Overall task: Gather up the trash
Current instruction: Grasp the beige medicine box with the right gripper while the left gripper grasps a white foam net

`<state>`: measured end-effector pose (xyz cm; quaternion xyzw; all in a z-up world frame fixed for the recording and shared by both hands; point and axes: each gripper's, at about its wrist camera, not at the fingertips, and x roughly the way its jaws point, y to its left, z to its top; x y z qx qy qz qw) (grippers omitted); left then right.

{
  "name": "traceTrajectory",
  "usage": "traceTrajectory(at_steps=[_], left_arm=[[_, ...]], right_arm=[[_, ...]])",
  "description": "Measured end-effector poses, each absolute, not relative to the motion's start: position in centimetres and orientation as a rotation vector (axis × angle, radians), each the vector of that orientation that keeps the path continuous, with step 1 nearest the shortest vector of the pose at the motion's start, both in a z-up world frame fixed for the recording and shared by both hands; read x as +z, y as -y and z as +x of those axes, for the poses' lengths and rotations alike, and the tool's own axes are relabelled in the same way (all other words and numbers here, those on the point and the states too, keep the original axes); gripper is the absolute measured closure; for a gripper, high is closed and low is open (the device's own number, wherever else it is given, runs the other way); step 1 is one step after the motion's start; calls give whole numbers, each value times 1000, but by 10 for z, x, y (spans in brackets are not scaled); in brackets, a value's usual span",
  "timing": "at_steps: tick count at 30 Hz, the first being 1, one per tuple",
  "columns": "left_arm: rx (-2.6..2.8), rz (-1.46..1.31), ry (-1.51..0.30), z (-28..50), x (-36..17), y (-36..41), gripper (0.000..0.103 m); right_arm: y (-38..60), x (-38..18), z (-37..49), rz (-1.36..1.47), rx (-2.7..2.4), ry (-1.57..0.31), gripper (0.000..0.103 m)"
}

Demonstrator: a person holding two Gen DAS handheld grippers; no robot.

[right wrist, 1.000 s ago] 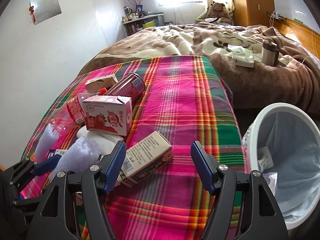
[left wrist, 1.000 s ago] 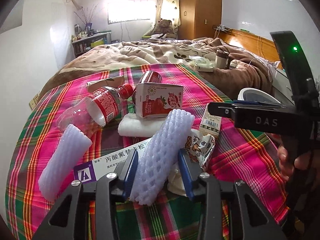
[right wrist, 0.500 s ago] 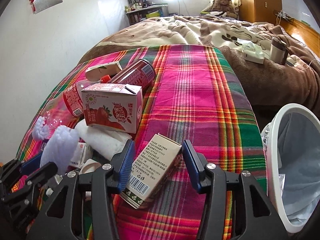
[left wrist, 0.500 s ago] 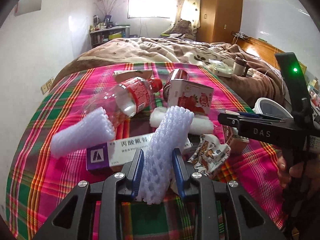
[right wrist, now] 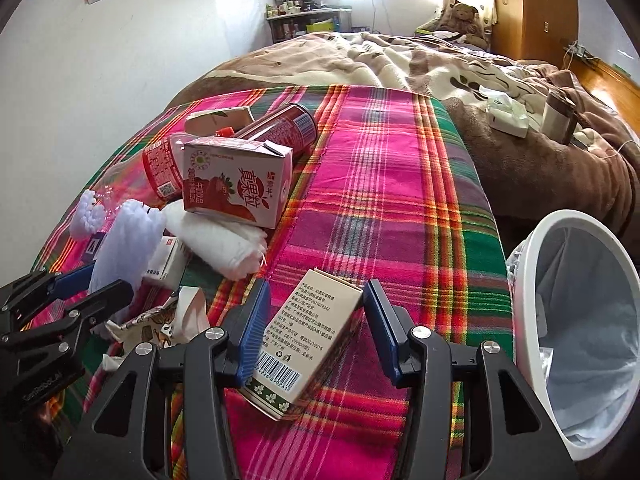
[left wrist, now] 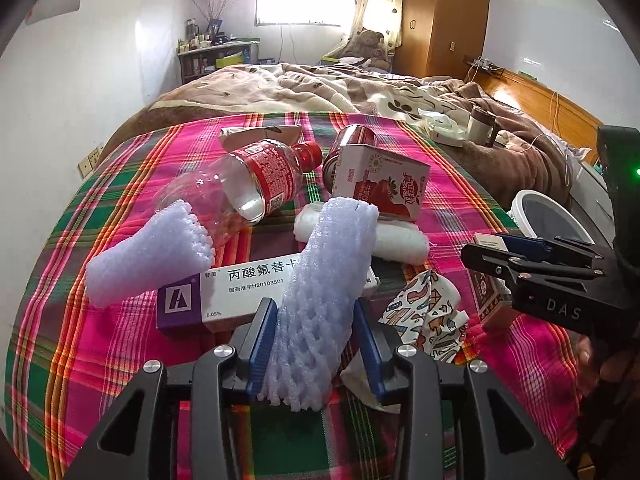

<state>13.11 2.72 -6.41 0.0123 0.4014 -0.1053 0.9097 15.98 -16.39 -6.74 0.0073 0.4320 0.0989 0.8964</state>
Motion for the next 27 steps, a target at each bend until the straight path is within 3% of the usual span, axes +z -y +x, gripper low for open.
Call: traceTrajectory(at_steps=[8,15,27], left_arm=[[-200,22,-807,125,-60,-24,75],[-208,-2,-766,111,-49,-21,76],[-192,-13,-710,96,-26,-22,76]], right_arm=[[162,-68,146,7,196,-860,56],[166,-62,135,23,203,-805,67],[181,-48,121,77,221,-725,69]])
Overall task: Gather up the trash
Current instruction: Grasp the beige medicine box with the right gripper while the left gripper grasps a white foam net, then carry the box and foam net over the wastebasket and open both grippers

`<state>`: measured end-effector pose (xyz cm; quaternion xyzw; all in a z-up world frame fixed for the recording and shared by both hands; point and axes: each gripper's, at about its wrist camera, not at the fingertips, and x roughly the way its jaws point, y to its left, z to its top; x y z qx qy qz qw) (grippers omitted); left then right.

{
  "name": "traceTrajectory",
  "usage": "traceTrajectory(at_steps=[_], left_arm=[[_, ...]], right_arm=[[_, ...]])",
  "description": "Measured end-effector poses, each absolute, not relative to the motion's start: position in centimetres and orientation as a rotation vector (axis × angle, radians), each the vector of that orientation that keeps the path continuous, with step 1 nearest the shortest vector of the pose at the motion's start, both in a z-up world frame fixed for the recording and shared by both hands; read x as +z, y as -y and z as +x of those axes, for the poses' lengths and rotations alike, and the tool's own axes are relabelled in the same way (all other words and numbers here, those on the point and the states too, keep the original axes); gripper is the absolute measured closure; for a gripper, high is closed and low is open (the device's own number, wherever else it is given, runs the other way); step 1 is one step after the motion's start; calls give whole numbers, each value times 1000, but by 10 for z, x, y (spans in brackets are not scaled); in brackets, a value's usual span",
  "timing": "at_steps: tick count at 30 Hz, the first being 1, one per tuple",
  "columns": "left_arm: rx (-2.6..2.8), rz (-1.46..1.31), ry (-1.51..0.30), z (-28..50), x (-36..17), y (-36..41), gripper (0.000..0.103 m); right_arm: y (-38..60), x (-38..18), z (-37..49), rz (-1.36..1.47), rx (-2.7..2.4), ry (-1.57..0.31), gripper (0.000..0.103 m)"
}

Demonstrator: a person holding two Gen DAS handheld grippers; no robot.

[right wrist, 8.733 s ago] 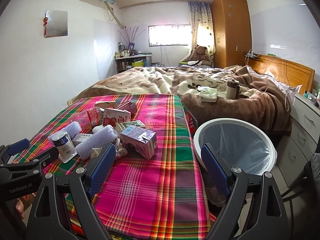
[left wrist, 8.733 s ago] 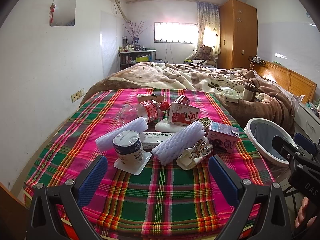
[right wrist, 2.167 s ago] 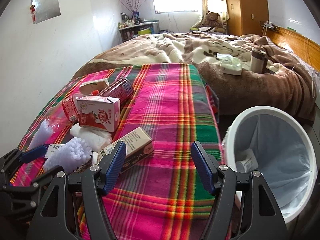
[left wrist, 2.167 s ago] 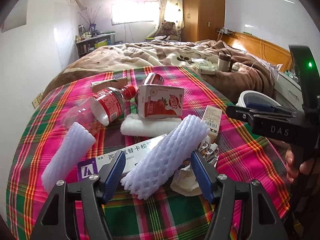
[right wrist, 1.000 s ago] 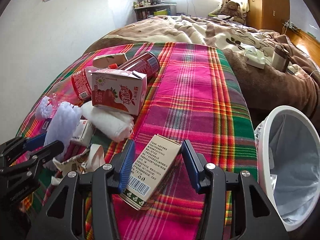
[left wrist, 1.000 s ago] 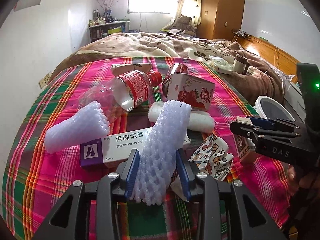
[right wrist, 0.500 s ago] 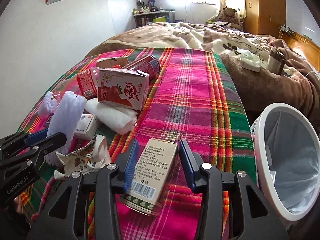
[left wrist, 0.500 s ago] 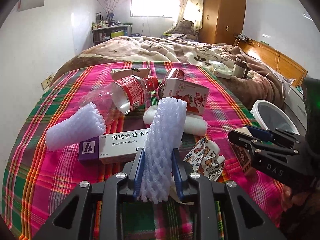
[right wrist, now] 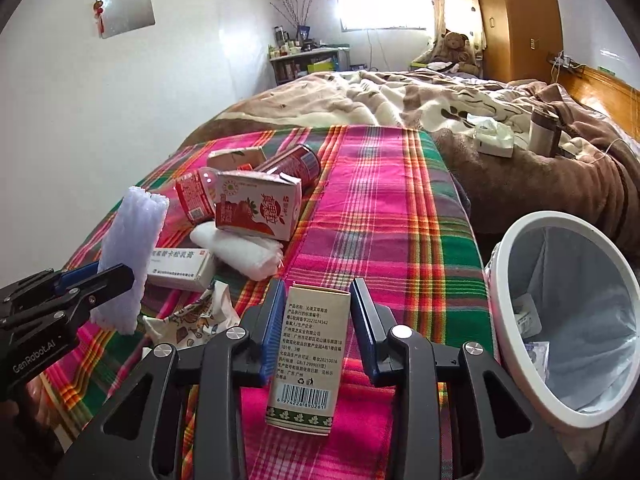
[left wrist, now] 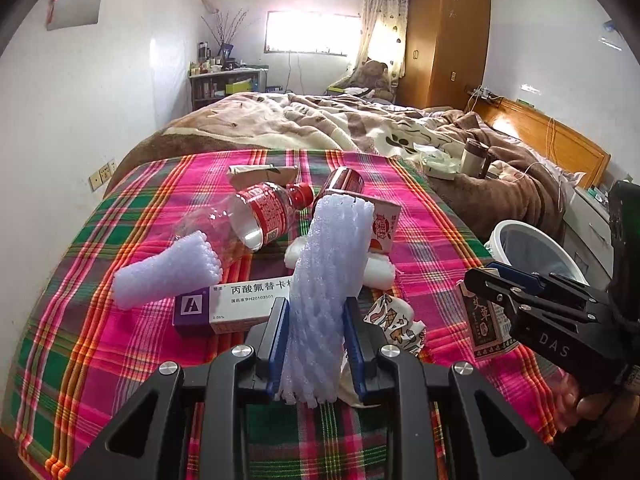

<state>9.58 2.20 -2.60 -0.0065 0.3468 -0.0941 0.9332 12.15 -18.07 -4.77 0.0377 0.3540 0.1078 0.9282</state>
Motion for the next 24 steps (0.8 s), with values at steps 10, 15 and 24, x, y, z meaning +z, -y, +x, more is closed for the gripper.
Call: traceTrajectory(at_steps=[10,15,24], left_arm=[[-227,-9,-659,82,-3,-3,76],[-260,-1,-642,78,5,15,76],[-349,18,-625,78,14,65,76]], right_arm=[[199,-27,108,107,209,-652,69],[217,-19,104,130,186,-622,69],[256,-10,99,160,118,-588,69]])
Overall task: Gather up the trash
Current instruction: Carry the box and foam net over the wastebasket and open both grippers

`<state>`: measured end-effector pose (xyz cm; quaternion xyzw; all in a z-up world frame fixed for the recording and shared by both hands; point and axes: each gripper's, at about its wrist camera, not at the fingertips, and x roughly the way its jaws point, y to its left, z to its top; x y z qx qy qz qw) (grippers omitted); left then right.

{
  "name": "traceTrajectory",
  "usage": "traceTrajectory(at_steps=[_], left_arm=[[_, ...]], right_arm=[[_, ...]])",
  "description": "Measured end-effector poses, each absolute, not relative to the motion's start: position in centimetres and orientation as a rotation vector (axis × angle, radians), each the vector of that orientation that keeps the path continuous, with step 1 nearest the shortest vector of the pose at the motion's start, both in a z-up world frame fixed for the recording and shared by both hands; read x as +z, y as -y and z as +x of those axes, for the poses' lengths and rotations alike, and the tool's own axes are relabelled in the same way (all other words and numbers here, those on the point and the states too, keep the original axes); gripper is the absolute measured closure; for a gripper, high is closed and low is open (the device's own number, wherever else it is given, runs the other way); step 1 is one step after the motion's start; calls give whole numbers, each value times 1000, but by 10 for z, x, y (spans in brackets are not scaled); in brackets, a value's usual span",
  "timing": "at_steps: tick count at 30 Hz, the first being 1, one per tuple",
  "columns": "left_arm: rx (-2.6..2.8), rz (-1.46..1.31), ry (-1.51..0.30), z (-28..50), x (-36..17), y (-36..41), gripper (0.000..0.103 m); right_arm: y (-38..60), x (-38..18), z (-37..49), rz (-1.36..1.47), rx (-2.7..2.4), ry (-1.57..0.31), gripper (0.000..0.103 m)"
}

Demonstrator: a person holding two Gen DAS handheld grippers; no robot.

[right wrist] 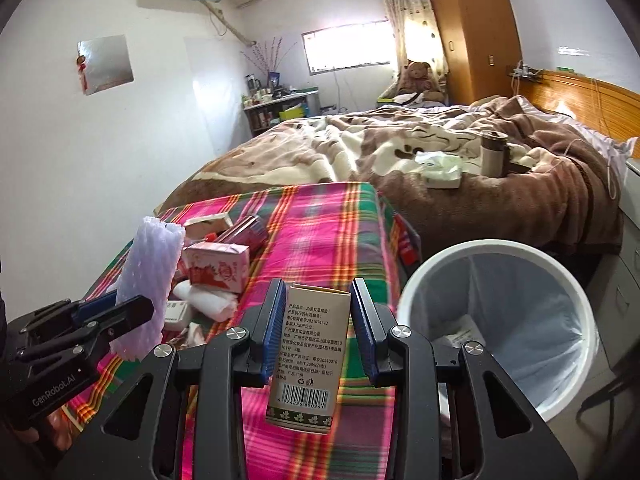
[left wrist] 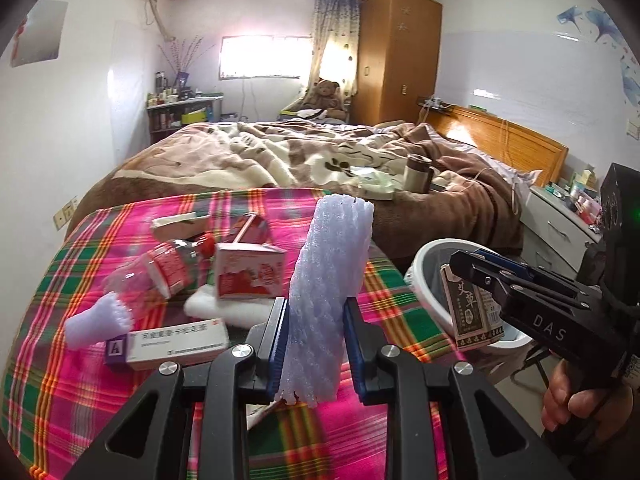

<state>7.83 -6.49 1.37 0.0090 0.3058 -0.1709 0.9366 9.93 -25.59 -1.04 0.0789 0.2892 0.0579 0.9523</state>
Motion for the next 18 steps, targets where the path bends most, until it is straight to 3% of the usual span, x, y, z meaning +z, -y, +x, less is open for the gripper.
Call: traceTrajectory(at_steps=[18], left_arm=[[-577,57,-635,93,14,183,76]], right_arm=[[348,-14,100,198,-89,-591,69]])
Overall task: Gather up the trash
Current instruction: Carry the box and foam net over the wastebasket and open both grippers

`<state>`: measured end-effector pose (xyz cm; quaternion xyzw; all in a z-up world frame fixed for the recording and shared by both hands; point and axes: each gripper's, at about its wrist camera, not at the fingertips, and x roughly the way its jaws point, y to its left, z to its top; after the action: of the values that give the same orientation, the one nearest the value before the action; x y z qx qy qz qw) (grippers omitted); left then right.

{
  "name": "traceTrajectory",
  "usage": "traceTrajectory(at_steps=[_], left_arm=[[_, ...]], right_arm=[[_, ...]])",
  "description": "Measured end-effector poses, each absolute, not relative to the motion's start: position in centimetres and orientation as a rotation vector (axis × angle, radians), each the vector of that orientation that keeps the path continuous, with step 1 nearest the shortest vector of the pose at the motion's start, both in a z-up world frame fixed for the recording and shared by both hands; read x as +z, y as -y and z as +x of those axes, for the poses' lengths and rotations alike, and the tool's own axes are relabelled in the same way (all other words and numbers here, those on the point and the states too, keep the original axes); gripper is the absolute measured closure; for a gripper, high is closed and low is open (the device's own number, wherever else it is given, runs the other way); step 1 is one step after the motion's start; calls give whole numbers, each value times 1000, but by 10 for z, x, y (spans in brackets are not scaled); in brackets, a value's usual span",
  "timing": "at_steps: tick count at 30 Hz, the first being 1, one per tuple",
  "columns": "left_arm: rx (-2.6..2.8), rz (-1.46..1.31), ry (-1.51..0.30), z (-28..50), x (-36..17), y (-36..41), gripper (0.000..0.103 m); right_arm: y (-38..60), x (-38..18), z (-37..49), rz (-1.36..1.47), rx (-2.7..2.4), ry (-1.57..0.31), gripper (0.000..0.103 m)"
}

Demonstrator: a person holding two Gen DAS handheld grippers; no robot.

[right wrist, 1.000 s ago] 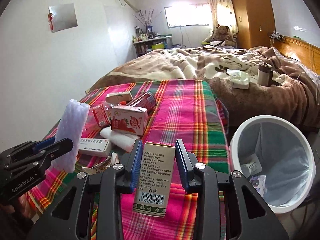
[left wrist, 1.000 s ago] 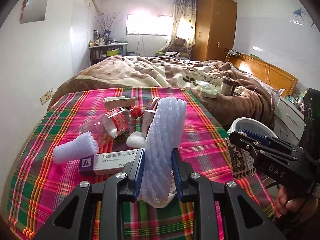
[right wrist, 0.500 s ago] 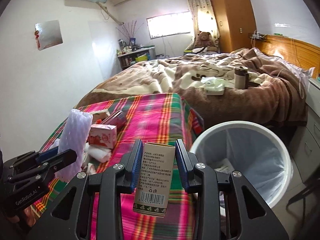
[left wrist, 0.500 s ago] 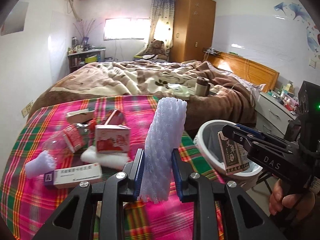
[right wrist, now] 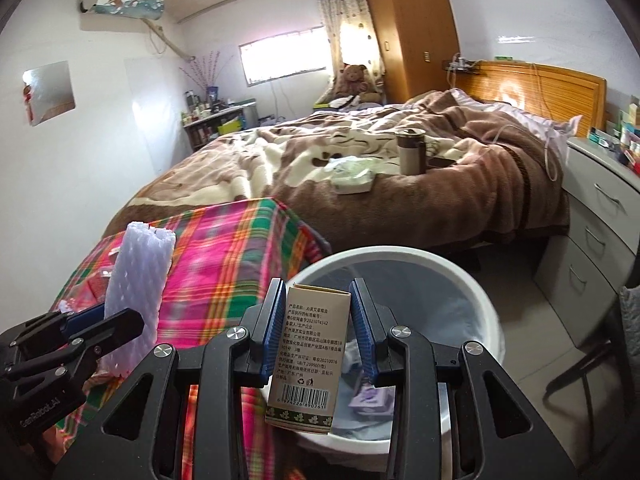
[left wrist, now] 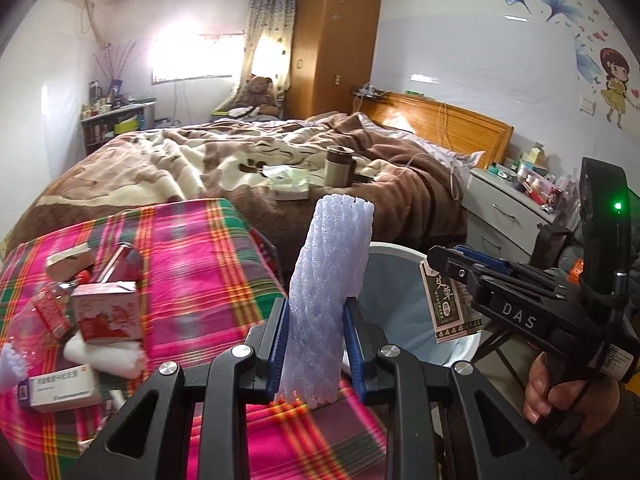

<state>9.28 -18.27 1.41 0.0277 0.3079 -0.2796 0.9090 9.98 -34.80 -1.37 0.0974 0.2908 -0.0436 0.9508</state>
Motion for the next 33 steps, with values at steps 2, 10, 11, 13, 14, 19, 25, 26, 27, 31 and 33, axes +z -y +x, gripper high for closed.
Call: traceTrajectory(at_steps=[2,10,11,13,14,19,25,26,27,31,33], left_arm=[[-598,53,-635,95,12,194,76],[-645,64,-672,107,-3,236,75],[-647,65,-677,109,-5,239,75],[-655,63,-696,113,-11,248,75],[-657,64,-700,113,-13,251,75],[-676,91,-691,115,-21,266,75],[-684,87,-698,119,-24,276,74],[-680,87,-698,120,-24,275,71],[-675,85,-699,122,-24,275,69],[-680,49,-705,126,-23,269,44],[-675,51,-701,126,-21,267,44]], right_arm=[[356,-16,100,200,-108,-600,69],[378,-26,103,200,-140,-631,69],[380,-28,104,200,-140,-637,69],[385,-32,106,199,-149,-647,69],[386,-34,107,200,-151,-650,69],[395,-43,108,209,-173,-677,69],[400,-47,112,206,-182,-692,68],[401,-47,112,205,-188,-694,68],[402,-47,112,206,-196,-695,68],[406,-49,114,228,-215,-710,68],[407,-48,113,228,-226,-708,66]])
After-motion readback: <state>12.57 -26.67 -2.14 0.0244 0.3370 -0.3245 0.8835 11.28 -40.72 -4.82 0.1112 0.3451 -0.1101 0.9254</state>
